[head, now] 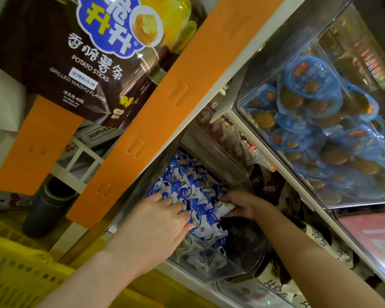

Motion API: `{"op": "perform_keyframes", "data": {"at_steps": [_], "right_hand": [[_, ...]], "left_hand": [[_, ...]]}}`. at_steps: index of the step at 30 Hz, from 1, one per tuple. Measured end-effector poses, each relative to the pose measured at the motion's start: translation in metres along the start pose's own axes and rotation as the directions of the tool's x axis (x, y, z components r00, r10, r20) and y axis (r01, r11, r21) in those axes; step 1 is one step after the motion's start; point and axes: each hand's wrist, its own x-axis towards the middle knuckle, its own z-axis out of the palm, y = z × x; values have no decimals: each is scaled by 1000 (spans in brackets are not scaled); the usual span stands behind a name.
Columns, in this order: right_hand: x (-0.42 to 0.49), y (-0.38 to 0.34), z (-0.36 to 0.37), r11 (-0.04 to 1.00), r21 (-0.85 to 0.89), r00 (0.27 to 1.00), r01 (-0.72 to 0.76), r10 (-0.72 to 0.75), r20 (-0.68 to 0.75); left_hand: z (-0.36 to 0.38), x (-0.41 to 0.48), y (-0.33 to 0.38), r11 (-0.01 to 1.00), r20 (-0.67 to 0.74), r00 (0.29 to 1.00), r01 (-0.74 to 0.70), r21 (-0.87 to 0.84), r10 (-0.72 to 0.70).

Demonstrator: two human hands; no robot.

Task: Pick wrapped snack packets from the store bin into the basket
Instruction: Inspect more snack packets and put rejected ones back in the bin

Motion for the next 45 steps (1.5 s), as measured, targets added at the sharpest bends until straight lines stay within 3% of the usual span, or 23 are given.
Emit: {"op": "perform_keyframes", "data": {"at_steps": [5, 7, 10, 14, 16, 19, 21, 23, 27, 32, 35, 39, 41, 43, 45], "right_hand": [[-1, 8, -6, 982, 186, 998, -12, 1, 60], [-1, 11, -8, 973, 232, 997, -10, -10, 83], [0, 14, -9, 973, 229, 997, -2, -16, 77], [1, 16, -8, 987, 151, 998, 52, -58, 33], [1, 15, -7, 992, 110, 998, 53, -56, 21], [2, 8, -7, 962, -256, 979, 99, -141, -148], [5, 5, -9, 857, -500, 947, 122, -252, -200], [7, 5, -9, 731, -672, 945, 121, -293, -148], [18, 4, -2, 574, -819, 957, 7, -242, -162], [28, 13, 9, 711, -692, 965, 125, -248, -81], [24, 16, 12, 700, -692, 937, 175, -335, -102], [13, 17, 17, 659, -731, 924, 175, -367, -110], [7, 13, 22, 658, -690, 872, 300, -482, -80], [4, -1, 27, 636, -622, 765, 457, -638, -90], [8, -25, 35, 617, -569, 706, 544, -703, -88]], "left_hand": [[9, 46, 6, 990, 228, 969, 115, -88, -92], [21, 75, -1, 995, 428, 902, 88, -52, -57], [42, 107, -14, 997, 564, 825, -38, 63, -4], [61, 128, -11, 956, 656, 748, -252, 150, 94], [67, 130, -13, 951, 680, 728, -266, 158, 90], [72, 131, -15, 963, 703, 709, -223, 155, 51], [74, 132, -15, 962, 701, 710, -229, 148, 61], [75, 133, -16, 960, 695, 715, -241, 142, 77], [73, 131, -18, 963, 692, 719, -226, 144, 65], [47, 122, -12, 988, 647, 762, -122, 90, 36], [20, 96, -10, 987, 459, 887, -117, 111, 53], [-13, 41, -4, 993, 277, 961, -43, 106, 12], [-21, 17, -4, 989, 222, 975, -16, 150, -18], [-22, 1, -4, 991, 185, 982, 17, 136, -43], [-23, -7, -2, 989, 167, 985, 11, 146, -36]]}}
